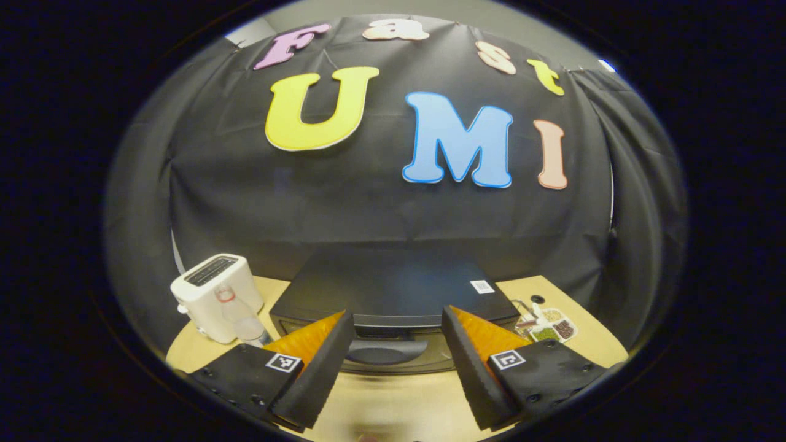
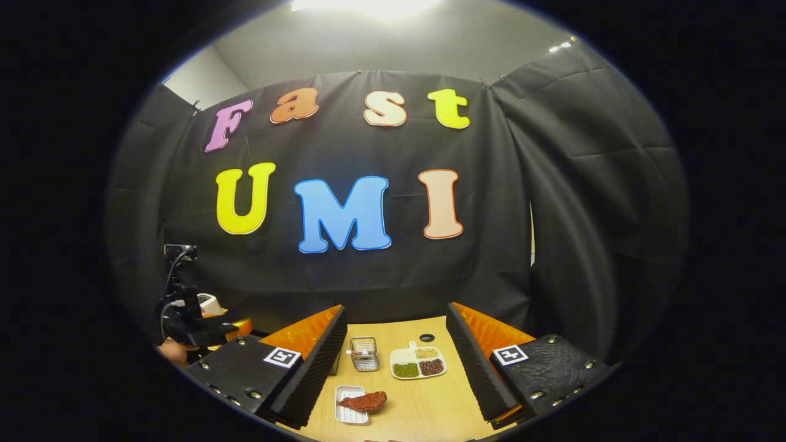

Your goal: Open the electric oven with the left hand, put the food in, and close the electric oven.

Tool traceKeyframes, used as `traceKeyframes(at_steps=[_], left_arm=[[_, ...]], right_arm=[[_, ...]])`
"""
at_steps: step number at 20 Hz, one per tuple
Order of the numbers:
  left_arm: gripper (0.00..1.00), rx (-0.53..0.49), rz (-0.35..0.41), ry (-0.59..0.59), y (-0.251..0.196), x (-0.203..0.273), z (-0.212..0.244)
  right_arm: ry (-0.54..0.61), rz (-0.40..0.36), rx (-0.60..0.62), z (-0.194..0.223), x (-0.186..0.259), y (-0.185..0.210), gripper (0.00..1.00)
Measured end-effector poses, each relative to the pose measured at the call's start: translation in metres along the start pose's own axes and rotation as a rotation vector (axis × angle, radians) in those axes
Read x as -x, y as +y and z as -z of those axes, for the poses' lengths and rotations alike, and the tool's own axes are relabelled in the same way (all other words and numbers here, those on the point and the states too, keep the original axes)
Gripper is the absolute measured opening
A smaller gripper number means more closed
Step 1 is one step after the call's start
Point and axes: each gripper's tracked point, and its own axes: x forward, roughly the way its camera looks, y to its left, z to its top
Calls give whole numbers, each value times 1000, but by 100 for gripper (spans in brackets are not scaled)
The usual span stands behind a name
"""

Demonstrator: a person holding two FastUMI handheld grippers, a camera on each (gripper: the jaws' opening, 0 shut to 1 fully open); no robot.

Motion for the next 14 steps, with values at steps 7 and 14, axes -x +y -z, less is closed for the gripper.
traceKeyframes(at_steps=[7,14], left_arm=[[99,3,-20,72,14,-38,31],[95,-75,-37,85,19,-44,44]], right_arm=[[6,62,14,-1,3,-14,98],[3,82,15,-1,11,-3,98]])
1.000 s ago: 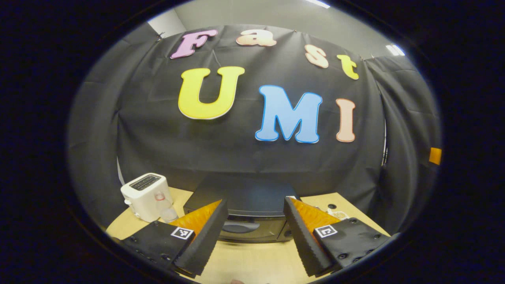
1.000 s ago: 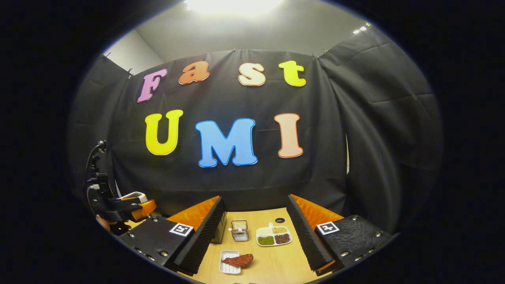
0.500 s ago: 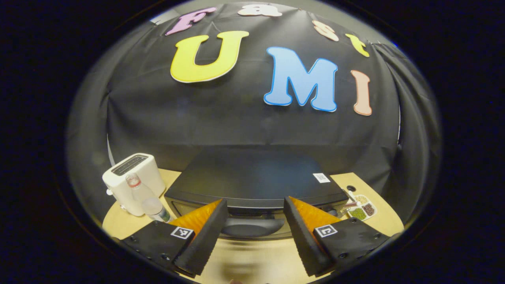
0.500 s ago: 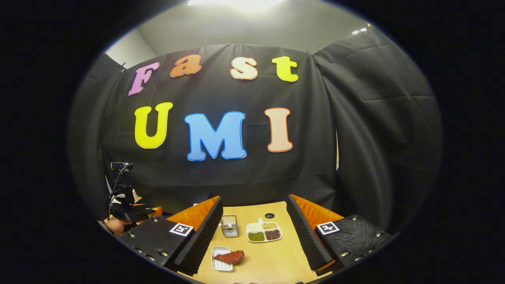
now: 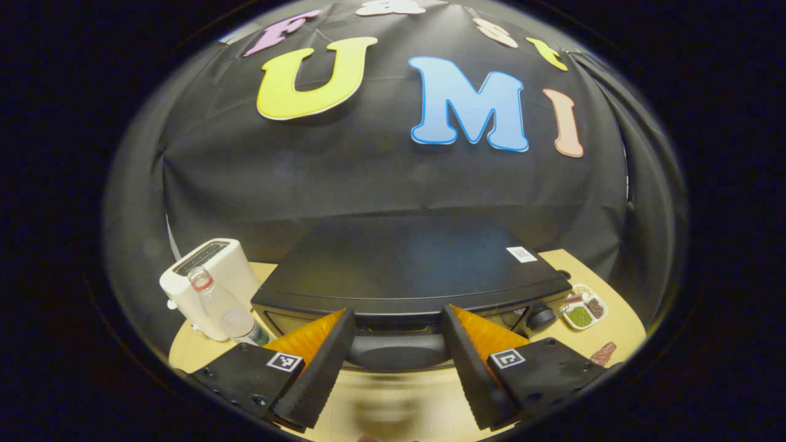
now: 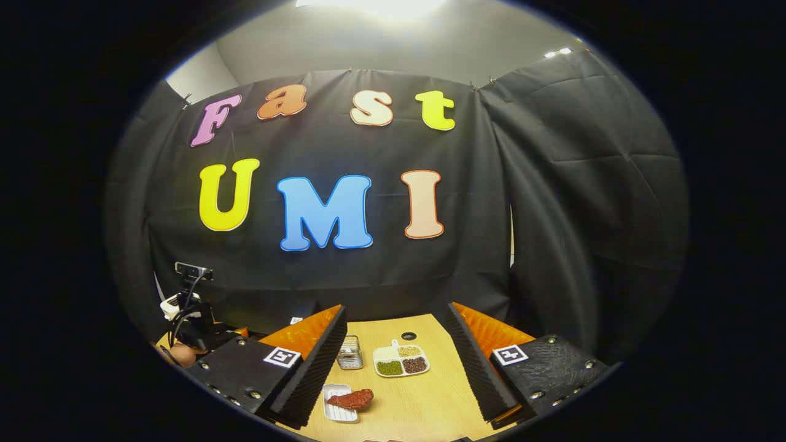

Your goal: Open the electric oven with the left hand, put the food in, and close the electric oven.

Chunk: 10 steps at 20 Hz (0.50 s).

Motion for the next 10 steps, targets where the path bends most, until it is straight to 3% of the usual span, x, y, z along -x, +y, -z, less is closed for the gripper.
traceKeyframes(at_steps=[5,6,7,10], left_arm=[[99,8,25,-2,-2,18,10],[92,-1,30,-7,-2,22,13],[92,-6,35,-9,-2,26,18],[99,-12,44,0,-3,40,31]], right_arm=[[-18,-10,-6,-6,14,21,98],[-22,-12,-6,-7,17,26,98],[-26,-13,-6,-8,21,31,98],[-35,-12,-8,-7,30,41,98]])
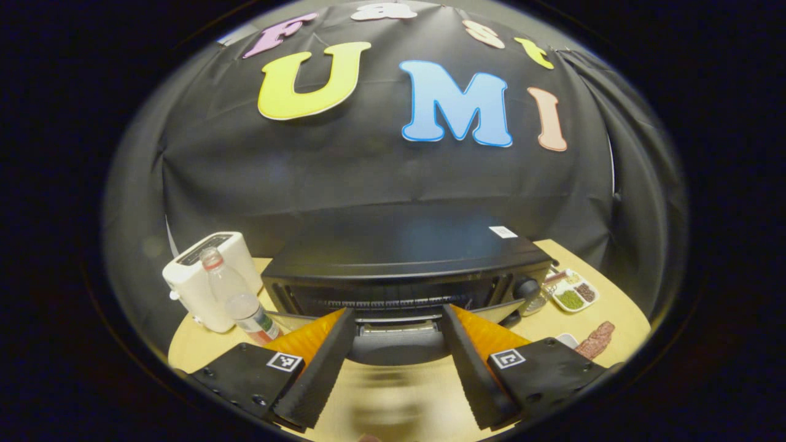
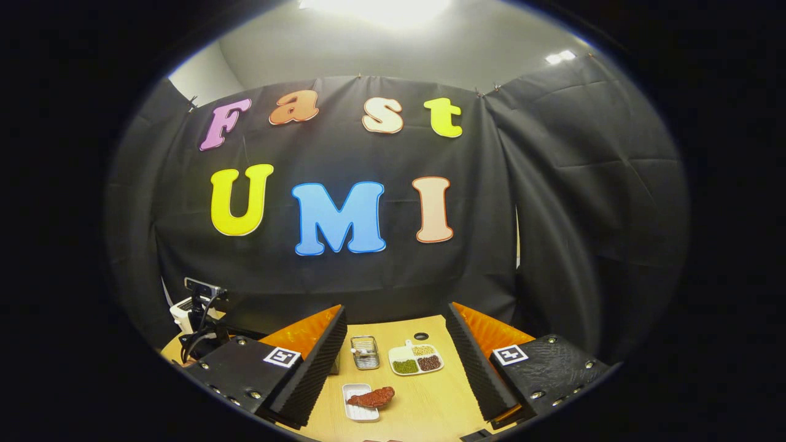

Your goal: Open the electric oven with the left hand, put the food in, and close the electric oven.

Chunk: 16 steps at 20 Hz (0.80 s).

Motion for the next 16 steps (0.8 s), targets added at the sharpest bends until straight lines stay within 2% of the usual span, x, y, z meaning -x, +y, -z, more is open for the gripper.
traceKeyframes(at_steps=[4,6,7,10,11,12,16], left_arm=[[99,-4,12,12,-3,13,15],[99,-2,2,19,-3,17,24],[95,-8,-7,17,-4,20,28],[99,-28,-35,41,-6,28,48],[95,-35,-40,42,-8,27,51],[97,-37,-42,48,-9,29,57],[96,17,-46,110,-11,42,96]], right_arm=[[8,-16,-7,6,2,10,98],[14,-39,-5,7,-1,12,98],[9,-48,-3,5,-3,12,98],[20,-75,-3,8,-14,6,98],[22,-80,-5,8,-19,4,98],[23,-87,-8,8,-23,1,98],[43,-121,-13,14,-43,-4,98]])
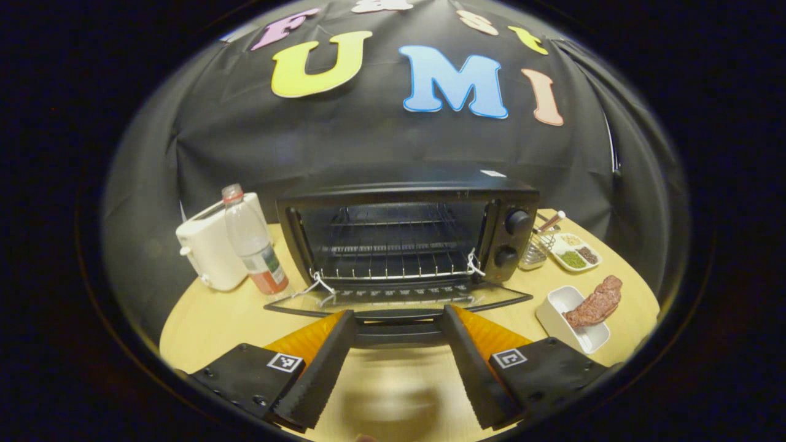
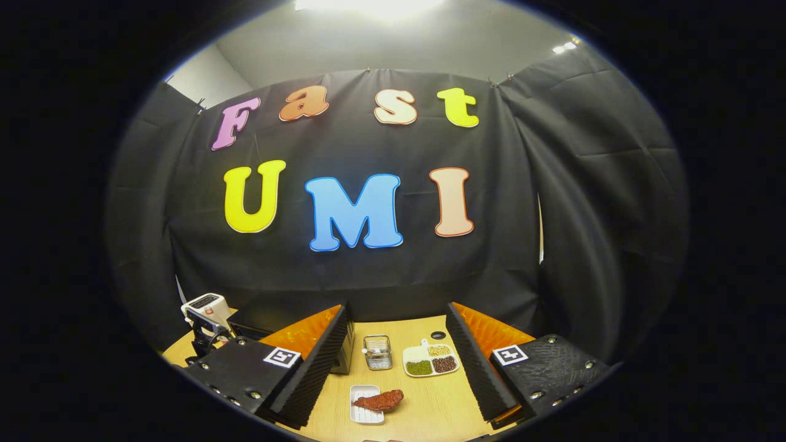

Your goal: Open the electric oven with the left hand, put the food in, and close the electric oven.

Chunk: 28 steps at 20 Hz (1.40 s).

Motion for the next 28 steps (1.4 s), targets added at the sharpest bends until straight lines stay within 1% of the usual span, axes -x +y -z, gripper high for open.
traceKeyframes(at_steps=[1,5,6,7,9,10,11,12,14,15,16,17,18,19,21,22,23,24,28], left_arm=[[100,6,1,21,0,0,10],[100,37,-3,89,-1,-3,42],[98,56,-11,87,0,-1,42],[99,74,-17,72,0,3,37],[100,98,-26,20,1,15,13],[98,104,-33,-19,2,26,-3],[98,111,-40,-65,2,38,-24],[100,118,-44,-116,2,51,-47],[100,125,-27,-200,-7,82,-89],[100,126,-20,-238,-11,98,-109],[95,129,-10,-277,-18,112,-128],[99,134,-1,-316,-24,128,-148],[95,136,7,-348,-29,141,-164],[99,135,12,-374,-34,155,-179],[99,134,8,-427,-39,178,-205],[94,136,1,-447,-41,190,-215],[98,139,-6,-466,-41,202,-226],[95,141,-16,-482,-43,210,-232],[98,131,-60,-509,-42,231,-245]], right_arm=[[5,-6,-2,2,-4,-2,98],[34,-31,-8,12,-16,-4,98],[44,-38,-9,17,-18,-5,98],[56,-43,-11,22,-20,-7,98],[90,-44,-31,35,-23,-13,98],[116,-50,-58,44,-25,-16,98],[139,-53,-85,52,-27,-19,98],[165,-49,-110,62,-30,-26,98],[222,-61,-154,85,-37,-35,98],[256,-70,-174,98,-40,-39,99],[288,-82,-191,114,-44,-42,100],[321,-93,-204,128,-47,-45,99],[354,-110,-224,143,-50,-46,99],[385,-136,-255,157,-53,-44,99],[444,-185,-357,184,-57,-39,97],[466,-209,-404,197,-58,-37,97],[495,-224,-438,211,-60,-36,97],[523,-240,-462,228,-62,-35,97],[622,-288,-549,274,-70,-27,97]])
